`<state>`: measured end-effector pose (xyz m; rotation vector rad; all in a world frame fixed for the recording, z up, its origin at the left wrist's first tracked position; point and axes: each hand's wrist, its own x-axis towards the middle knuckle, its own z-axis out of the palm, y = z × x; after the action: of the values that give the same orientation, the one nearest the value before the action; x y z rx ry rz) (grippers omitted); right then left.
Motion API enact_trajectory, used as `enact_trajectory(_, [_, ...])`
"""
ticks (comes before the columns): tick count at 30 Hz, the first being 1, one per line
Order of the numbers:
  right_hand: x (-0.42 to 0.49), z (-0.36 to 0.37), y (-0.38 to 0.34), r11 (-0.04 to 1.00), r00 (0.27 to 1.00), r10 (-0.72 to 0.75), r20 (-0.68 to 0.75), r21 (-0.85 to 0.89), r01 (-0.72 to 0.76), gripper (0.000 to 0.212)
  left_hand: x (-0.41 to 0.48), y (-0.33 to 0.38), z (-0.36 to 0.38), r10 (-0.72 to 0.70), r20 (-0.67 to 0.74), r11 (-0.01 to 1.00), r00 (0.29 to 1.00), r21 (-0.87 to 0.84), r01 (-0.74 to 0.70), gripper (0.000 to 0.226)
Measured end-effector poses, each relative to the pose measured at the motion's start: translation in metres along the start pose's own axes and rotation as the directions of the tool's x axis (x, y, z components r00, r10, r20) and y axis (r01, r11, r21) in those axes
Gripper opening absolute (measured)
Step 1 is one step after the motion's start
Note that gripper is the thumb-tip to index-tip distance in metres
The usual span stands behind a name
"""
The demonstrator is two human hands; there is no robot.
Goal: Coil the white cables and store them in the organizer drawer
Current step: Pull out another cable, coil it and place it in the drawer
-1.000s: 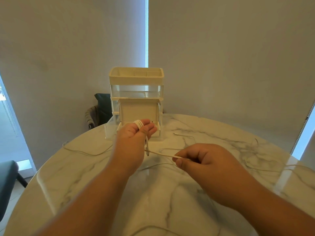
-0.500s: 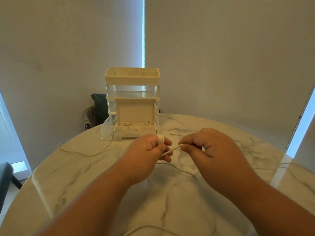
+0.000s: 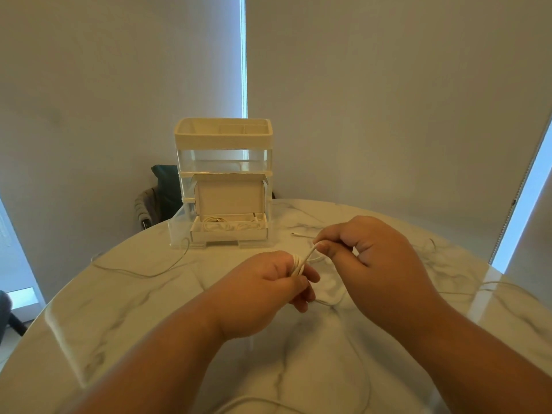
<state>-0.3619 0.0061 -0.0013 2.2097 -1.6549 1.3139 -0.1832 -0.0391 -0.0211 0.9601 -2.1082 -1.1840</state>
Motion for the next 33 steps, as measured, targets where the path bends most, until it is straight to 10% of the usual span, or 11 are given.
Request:
enact_trajectory(18, [0.004, 0.006, 0.017, 0.997, 1.000, 0.014, 0.004, 0.079, -0.014, 0.010, -0.007, 0.009, 0.006, 0.003, 0.121, 0.989, 0.993, -0.144, 0.015, 0.025])
enact_trajectory(33, [0.007, 0.017, 0.034, 0.800, 0.980, 0.179, 0.088, 0.566, -0.198, 0.013, -0.011, 0.017, 0.009, 0.071, 0.213, 0.897, 0.975, -0.441, 0.031, 0.032])
